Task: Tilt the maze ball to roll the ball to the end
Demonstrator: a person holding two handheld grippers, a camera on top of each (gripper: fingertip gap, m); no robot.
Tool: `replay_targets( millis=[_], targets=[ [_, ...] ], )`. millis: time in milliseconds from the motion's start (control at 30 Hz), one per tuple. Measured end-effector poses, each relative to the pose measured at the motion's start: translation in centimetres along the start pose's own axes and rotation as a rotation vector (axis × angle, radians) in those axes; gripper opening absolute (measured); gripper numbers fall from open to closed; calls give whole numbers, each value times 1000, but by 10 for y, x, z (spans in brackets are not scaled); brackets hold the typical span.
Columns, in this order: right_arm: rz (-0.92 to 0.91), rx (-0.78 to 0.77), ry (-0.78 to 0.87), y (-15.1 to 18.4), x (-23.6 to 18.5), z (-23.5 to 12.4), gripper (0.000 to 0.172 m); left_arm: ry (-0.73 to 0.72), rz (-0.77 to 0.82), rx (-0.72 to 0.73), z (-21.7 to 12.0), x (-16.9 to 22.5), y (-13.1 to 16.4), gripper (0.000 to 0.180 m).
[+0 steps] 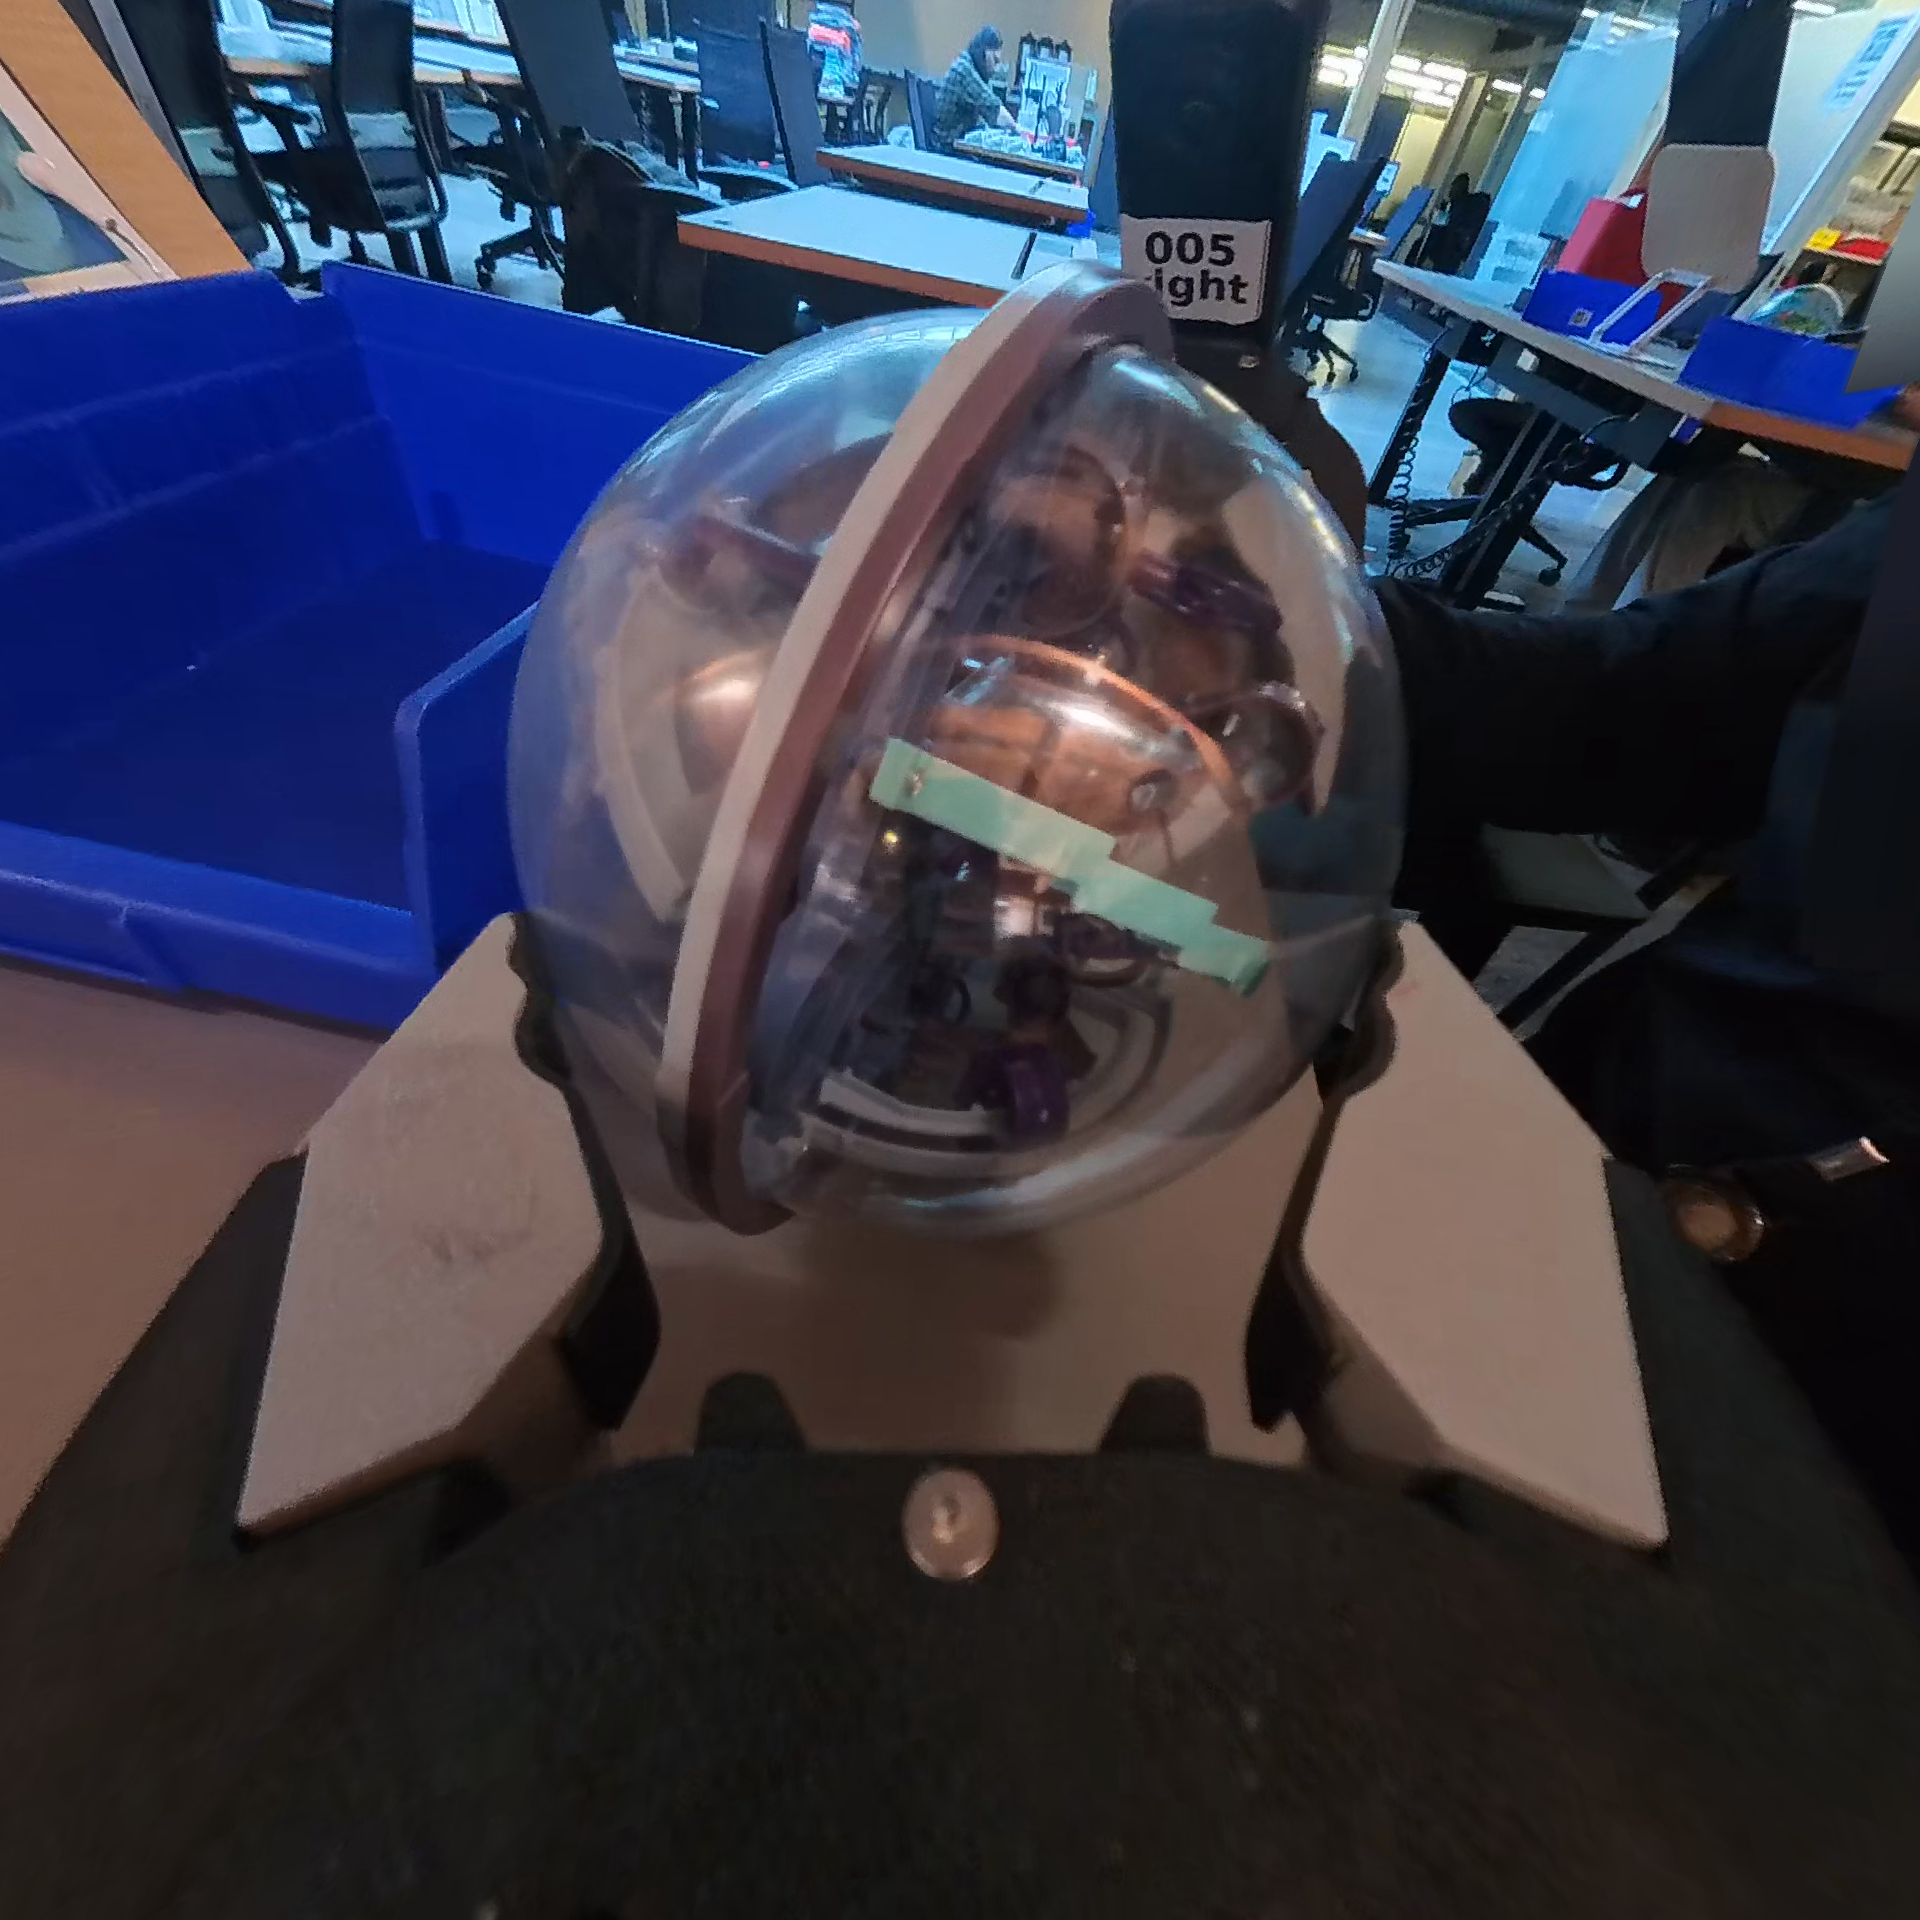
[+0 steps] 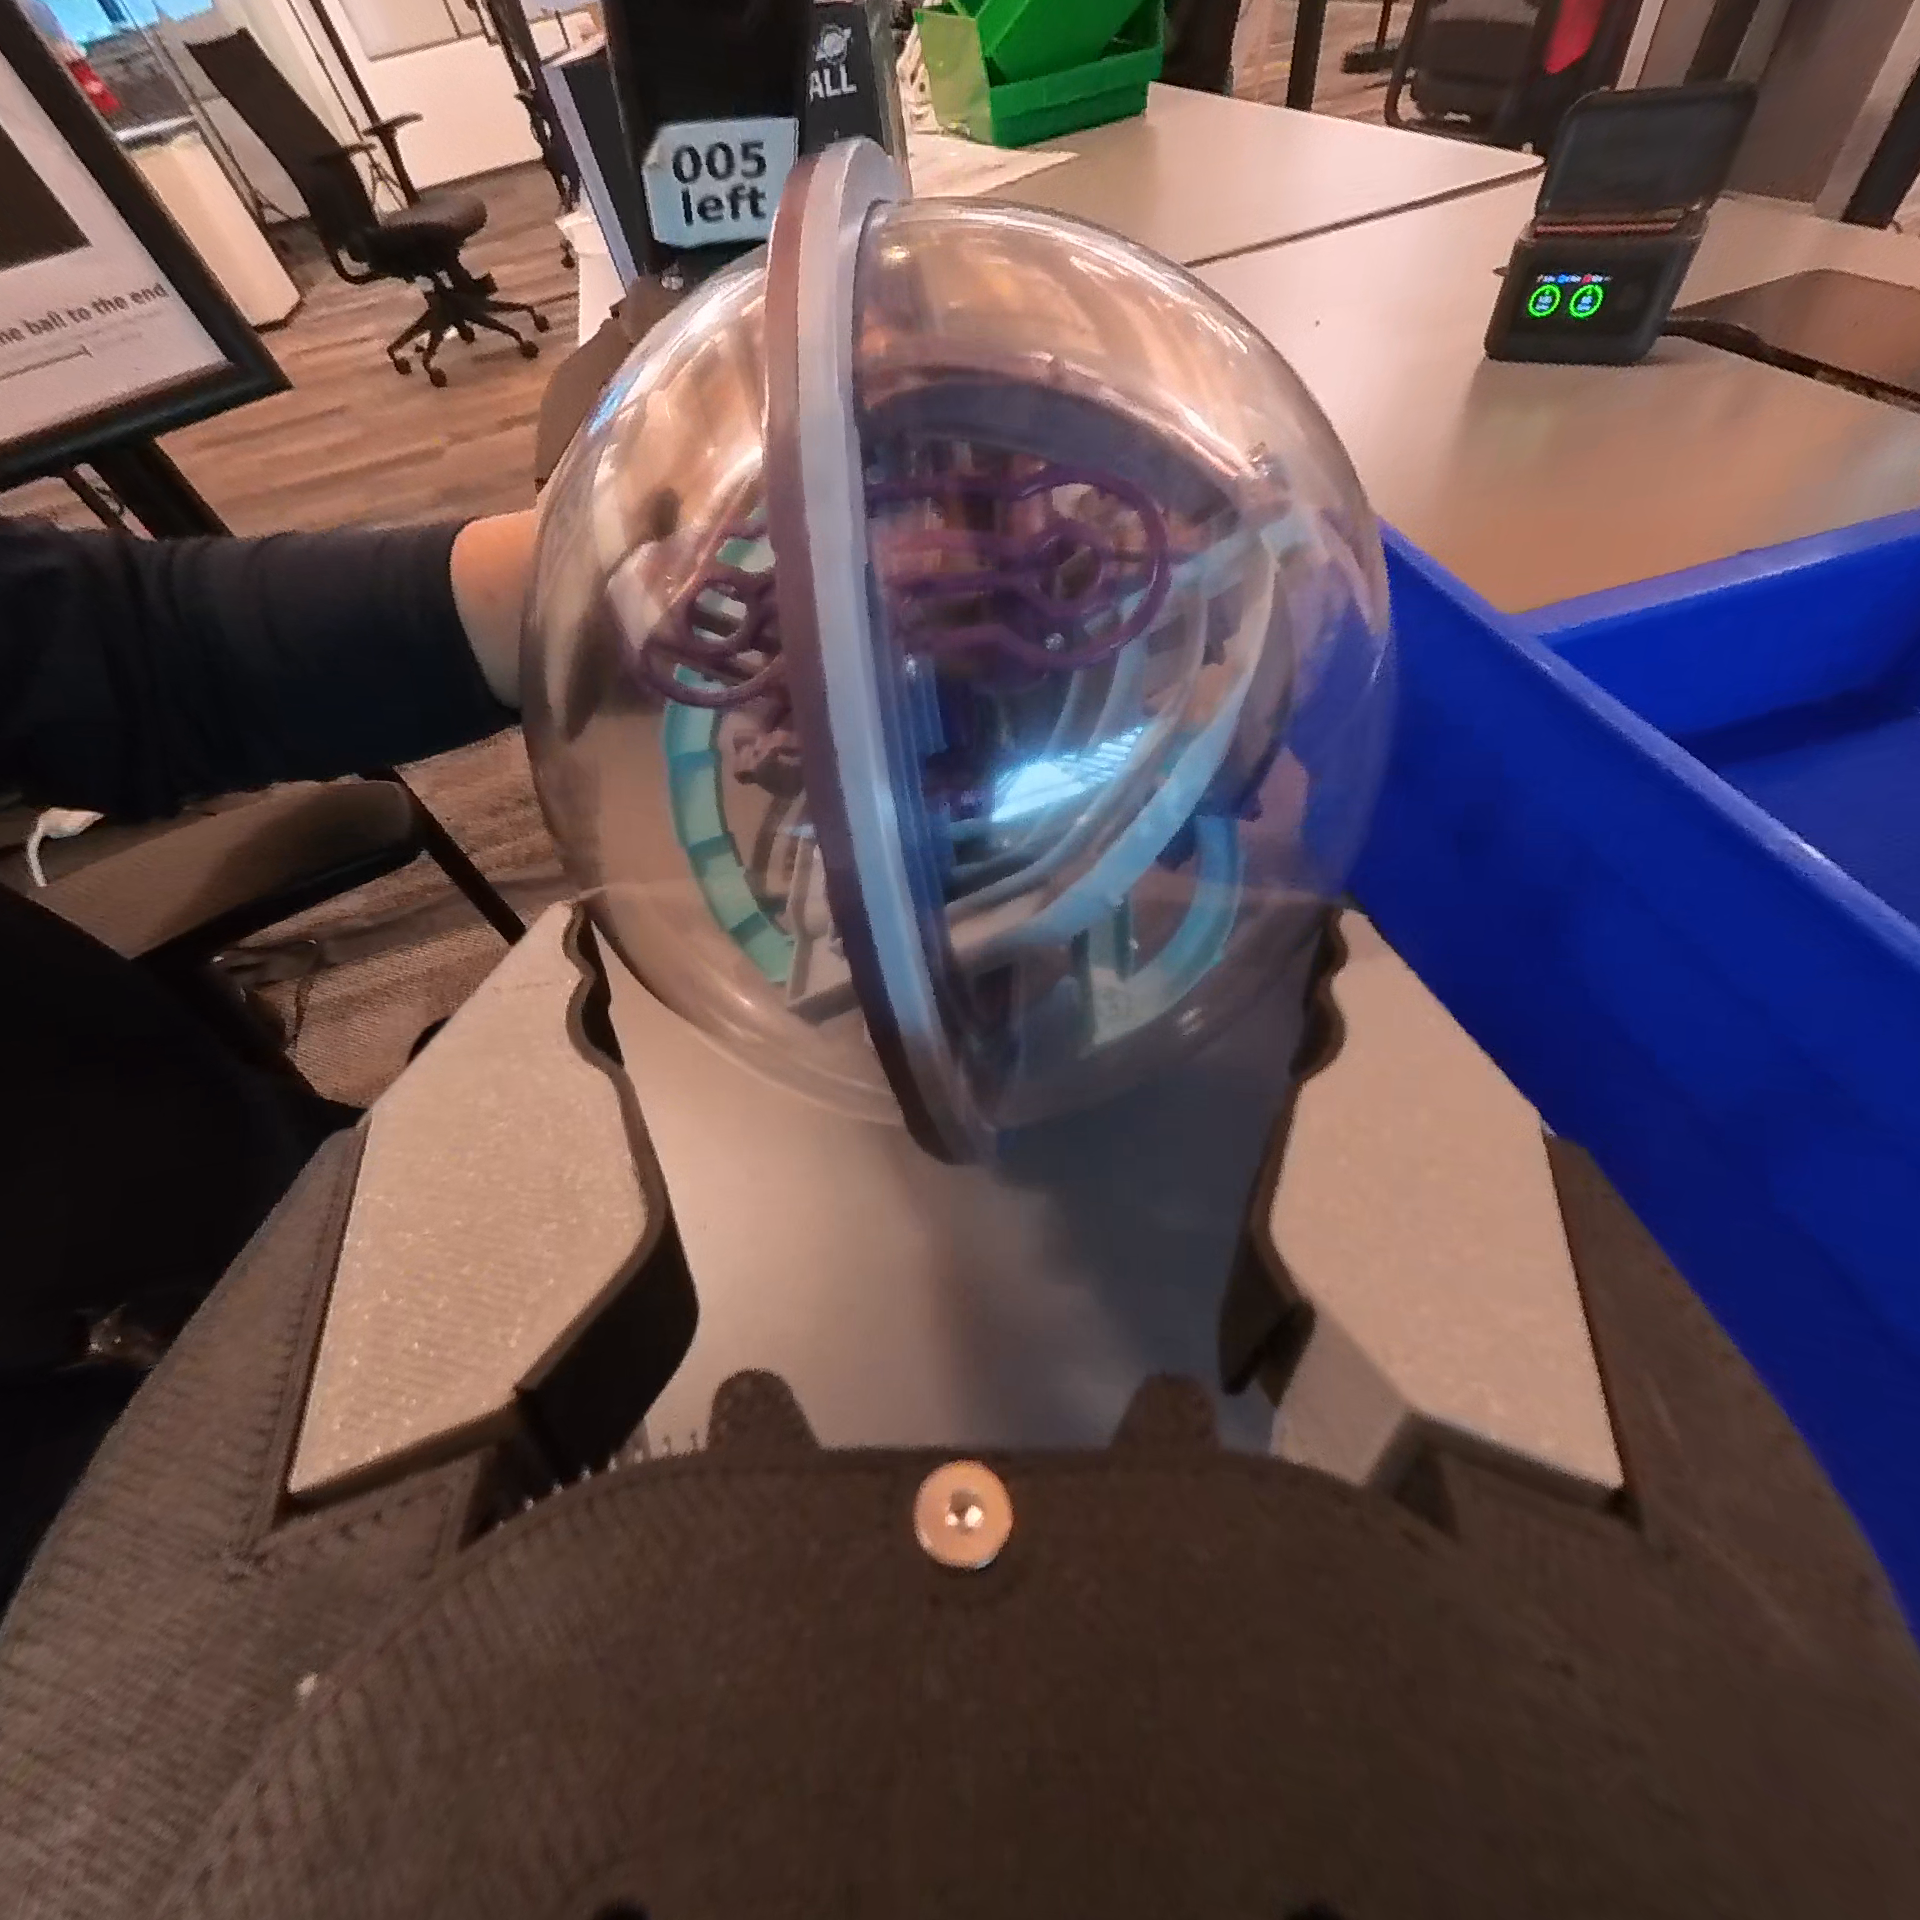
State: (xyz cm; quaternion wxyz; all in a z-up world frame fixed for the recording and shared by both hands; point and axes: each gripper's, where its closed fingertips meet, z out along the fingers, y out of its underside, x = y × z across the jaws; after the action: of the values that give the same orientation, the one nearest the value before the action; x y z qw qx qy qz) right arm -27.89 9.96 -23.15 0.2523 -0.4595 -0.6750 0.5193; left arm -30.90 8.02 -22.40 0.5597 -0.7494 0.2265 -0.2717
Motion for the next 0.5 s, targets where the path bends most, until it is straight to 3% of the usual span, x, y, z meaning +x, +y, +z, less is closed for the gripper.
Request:
replay_targets(
  millis=[200,500],
  targets=[
    [-88,35,32,-7,-3,6,143,25,11,-1,3,5,-1,147],
    [-242,69,71,-20,-2,5,141,25,1,3,2,1,0,147]
  ],
)
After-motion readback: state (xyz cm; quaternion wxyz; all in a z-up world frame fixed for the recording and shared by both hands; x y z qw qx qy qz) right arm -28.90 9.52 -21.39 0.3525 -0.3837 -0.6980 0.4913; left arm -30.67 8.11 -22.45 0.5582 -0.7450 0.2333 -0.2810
